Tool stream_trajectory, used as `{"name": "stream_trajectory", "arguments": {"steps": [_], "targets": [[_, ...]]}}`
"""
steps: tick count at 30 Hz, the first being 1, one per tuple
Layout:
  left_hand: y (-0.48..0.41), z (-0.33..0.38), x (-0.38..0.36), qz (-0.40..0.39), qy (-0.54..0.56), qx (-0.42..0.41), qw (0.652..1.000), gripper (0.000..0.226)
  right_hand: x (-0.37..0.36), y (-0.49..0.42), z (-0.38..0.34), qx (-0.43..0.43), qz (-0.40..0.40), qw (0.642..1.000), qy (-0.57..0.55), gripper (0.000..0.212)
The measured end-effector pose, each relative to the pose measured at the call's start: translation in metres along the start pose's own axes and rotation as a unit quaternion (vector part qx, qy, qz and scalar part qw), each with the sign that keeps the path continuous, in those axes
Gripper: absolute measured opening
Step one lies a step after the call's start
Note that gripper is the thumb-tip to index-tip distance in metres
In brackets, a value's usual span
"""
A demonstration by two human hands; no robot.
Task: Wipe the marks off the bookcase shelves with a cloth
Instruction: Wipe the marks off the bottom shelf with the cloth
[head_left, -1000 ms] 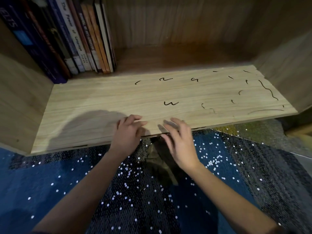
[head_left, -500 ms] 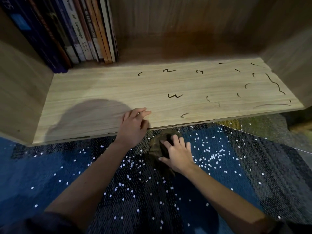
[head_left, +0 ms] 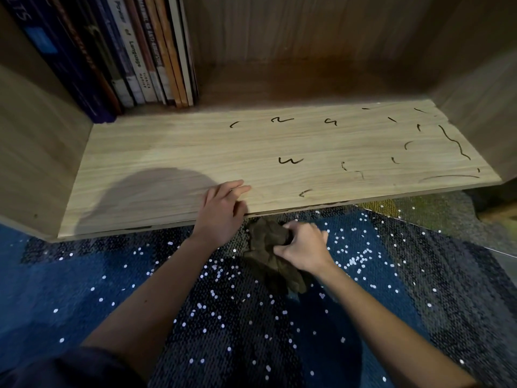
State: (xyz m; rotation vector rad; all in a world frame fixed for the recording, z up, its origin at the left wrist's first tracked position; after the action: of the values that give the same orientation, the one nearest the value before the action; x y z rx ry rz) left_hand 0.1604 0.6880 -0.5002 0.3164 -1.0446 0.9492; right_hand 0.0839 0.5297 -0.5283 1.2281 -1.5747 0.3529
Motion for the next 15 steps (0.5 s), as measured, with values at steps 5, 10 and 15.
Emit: {"name": "stream_trajectory", "arguments": {"steps": [5, 10, 15], "targets": [[-0.001, -0.002, -0.001, -0.012, 0.002, -0.002, 1.0, 0.039, 0.071, 0.029, -0.019, 0.061, -0.119, 0.978, -0.163, 0.02], [-0.002, -0.007, -0.002, -0.011, 0.021, -0.003, 1.0, 0.039, 0.086, 0.031, -0.013, 0.077, -0.115, 0.983, -0.122, 0.02], [-0.005, -0.012, -0.003, -0.024, 0.025, -0.002, 0.999, 0.04, 0.079, 0.028, -0.005, 0.053, -0.111, 0.985, -0.118, 0.012]]}}
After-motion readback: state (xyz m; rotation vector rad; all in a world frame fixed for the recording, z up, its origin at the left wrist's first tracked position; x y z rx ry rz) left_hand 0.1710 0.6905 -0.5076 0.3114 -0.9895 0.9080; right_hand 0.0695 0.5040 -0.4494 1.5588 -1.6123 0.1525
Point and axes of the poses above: each hand's wrist, its own y-axis away from the middle knuckle, its own x-axis out of the back of the hand, z = x × y, the point moved 6 cm from there along -y, towards the middle knuckle, and after that the axes turned 14 degrees about -x, right-handed, at the moved point
